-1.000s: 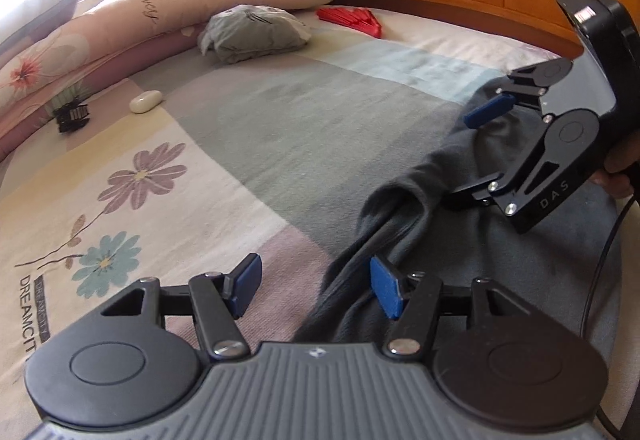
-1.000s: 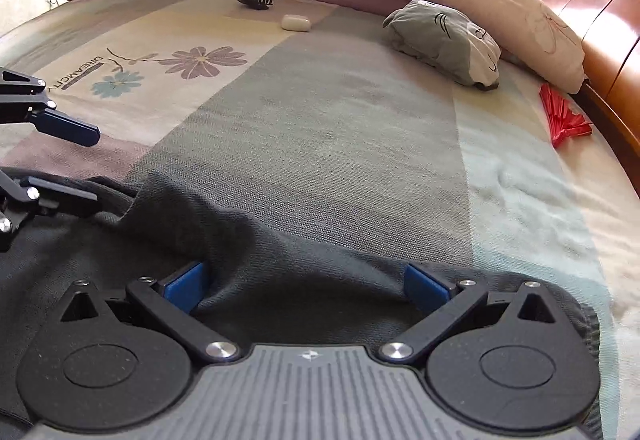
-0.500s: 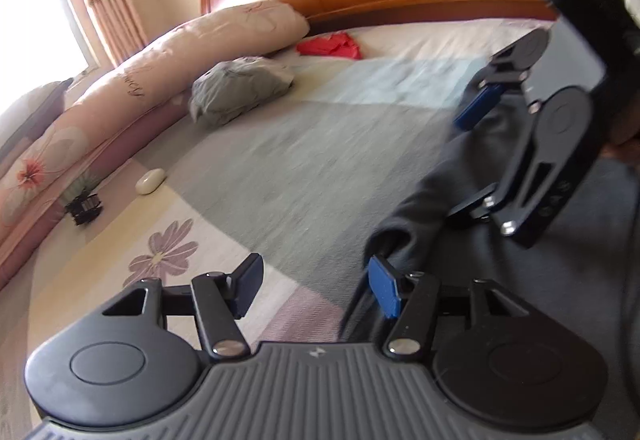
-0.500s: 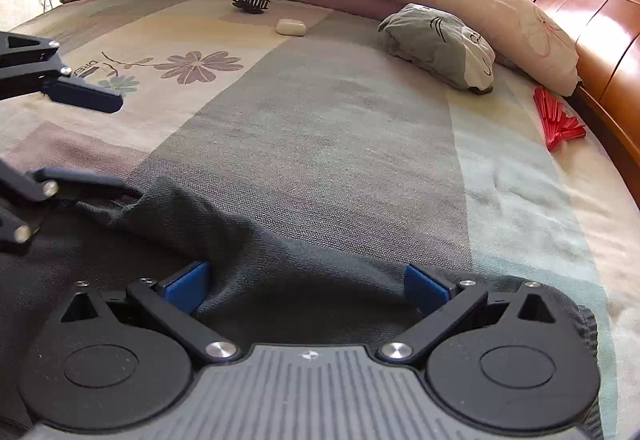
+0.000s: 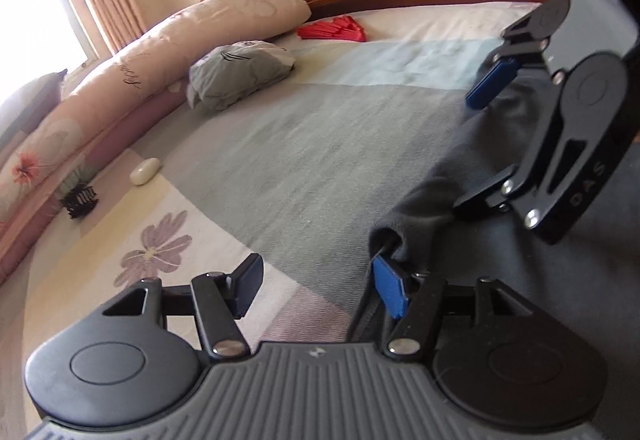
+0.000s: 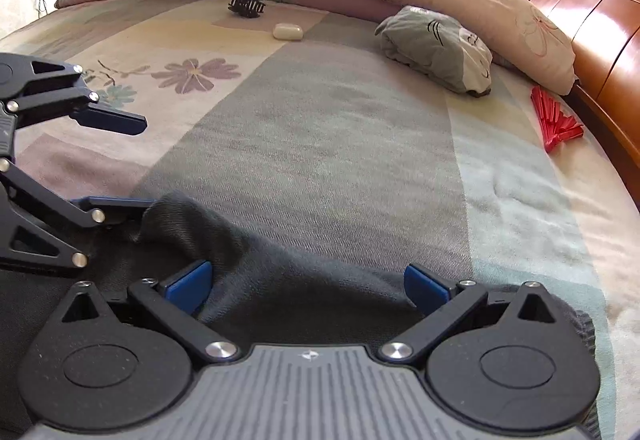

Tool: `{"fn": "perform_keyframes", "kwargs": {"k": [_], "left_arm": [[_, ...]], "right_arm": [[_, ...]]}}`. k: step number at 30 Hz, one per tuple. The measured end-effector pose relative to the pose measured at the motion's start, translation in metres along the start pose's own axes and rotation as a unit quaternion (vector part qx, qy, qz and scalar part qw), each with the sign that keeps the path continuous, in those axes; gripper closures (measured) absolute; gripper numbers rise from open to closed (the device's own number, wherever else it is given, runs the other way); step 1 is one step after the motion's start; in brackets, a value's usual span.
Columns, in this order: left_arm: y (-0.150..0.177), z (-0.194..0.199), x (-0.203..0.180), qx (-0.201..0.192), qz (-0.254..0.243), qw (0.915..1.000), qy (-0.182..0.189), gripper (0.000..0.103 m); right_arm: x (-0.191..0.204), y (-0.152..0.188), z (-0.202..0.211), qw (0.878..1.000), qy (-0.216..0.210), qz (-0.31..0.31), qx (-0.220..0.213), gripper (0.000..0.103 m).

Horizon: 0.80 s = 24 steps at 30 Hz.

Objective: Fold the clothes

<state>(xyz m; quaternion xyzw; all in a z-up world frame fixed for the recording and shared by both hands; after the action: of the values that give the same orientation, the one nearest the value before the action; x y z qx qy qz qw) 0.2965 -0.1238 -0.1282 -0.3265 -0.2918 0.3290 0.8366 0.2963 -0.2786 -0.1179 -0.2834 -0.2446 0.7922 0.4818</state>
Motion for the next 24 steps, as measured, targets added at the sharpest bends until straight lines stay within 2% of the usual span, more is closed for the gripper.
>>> {"fn": "perform_keyframes", "kwargs": {"k": [5, 8, 20, 24], "left_arm": [[-0.002, 0.011, 0.009, -0.012, 0.014, 0.9997, -0.013, 0.044], [-0.002, 0.020, 0.017, -0.018, 0.022, 0.9994, -0.020, 0.044], [0.013, 0.037, 0.041, -0.020, 0.056, 0.9978, -0.028, 0.045], [0.015, 0.042, 0.046, -0.025, 0.067, 0.9970, -0.030, 0.045]], "right_arm": [[0.014, -0.020, 0.013, 0.999, -0.035, 0.003, -0.028, 0.000], [0.026, -0.032, 0.010, 0.998, -0.041, 0.011, -0.038, 0.000], [0.047, -0.030, -0.012, 0.997, -0.017, 0.075, 0.012, 0.000], [0.047, -0.033, -0.018, 0.996, 0.011, 0.090, 0.000, 0.000]]}}
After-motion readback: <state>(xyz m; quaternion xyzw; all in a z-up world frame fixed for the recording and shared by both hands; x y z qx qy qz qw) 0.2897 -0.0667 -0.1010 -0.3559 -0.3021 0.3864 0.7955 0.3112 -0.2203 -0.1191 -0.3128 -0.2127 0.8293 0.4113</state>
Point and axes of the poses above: each gripper's, at about its wrist camera, not at the fingertips, and z roughly against the way its jaws point, x to its left, y to its underside, the point moved 4 cm from there along -z, roughly the way its jaws point, and after that the axes turned 8 degrees about z, right-handed, at the moved point
